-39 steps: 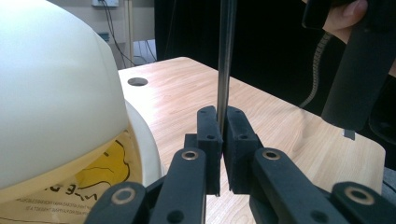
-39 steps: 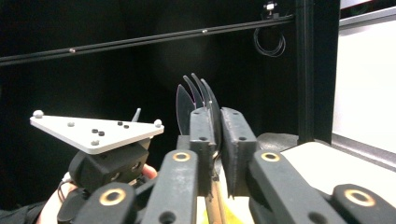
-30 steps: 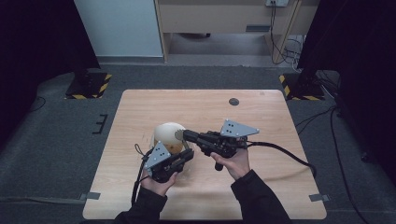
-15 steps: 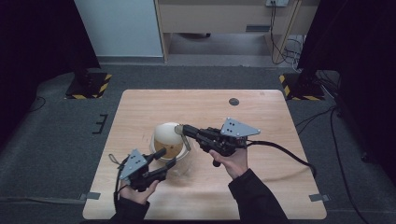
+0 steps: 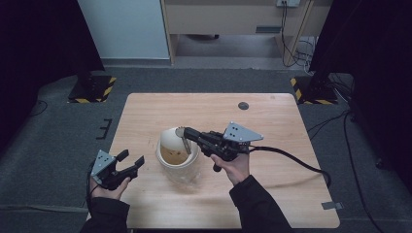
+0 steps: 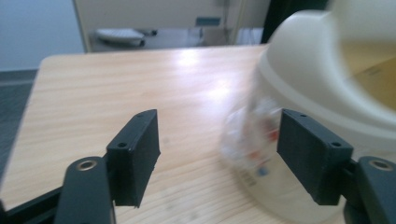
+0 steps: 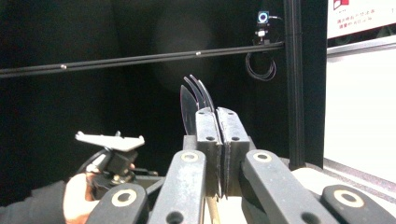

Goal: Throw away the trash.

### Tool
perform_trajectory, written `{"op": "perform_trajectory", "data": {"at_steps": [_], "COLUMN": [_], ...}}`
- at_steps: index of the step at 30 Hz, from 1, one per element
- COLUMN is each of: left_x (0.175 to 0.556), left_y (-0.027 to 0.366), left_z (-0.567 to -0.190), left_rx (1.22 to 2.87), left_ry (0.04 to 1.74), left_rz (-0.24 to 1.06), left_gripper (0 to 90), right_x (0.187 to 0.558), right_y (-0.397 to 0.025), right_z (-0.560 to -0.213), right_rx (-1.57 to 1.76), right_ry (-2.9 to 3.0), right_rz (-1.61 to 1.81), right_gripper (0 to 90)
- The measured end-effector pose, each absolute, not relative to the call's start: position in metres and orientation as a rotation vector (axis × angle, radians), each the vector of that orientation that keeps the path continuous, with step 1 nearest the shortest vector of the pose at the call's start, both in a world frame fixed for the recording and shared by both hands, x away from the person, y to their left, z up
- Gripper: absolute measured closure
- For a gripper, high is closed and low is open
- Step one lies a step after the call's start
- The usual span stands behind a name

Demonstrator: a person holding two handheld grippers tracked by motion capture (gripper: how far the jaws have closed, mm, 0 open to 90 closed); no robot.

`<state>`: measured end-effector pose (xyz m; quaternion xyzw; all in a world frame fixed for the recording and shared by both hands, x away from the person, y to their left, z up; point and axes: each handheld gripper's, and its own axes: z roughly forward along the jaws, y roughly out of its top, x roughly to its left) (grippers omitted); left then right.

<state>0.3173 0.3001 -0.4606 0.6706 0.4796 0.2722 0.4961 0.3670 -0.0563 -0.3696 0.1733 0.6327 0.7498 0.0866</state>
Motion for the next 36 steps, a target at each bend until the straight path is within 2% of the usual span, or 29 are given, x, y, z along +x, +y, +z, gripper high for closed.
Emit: {"op": "perform_trajectory", "data": {"at_steps": [9, 26, 28, 36], "left_x": [0.322, 0.326, 0.326, 0.326], "left_y": [0.306, 0.315, 0.315, 0.316], "left_z": [-0.466, -0.47, -0.47, -0.47], "left_rx": [1.64, 1.652, 1.652, 1.654], "left_ry": [1.176, 1.207, 1.208, 1.209], "left_rz": [0.671, 0.683, 0.683, 0.684], "left_gripper": [28.1, 28.1, 28.2, 28.6], "right_x": [0.367, 0.37, 0.37, 0.371], "right_y": [-0.034, -0.021, -0.02, -0.023], "right_z": [-0.37, -0.405, -0.406, -0.402], "right_rx": [0.482, 0.441, 0.446, 0.457], "right_ry": [1.887, 1.967, 1.962, 1.947], "right_rz": [2.239, 2.115, 2.107, 2.079], "right_gripper": [88.9, 88.0, 82.4, 77.6]}}
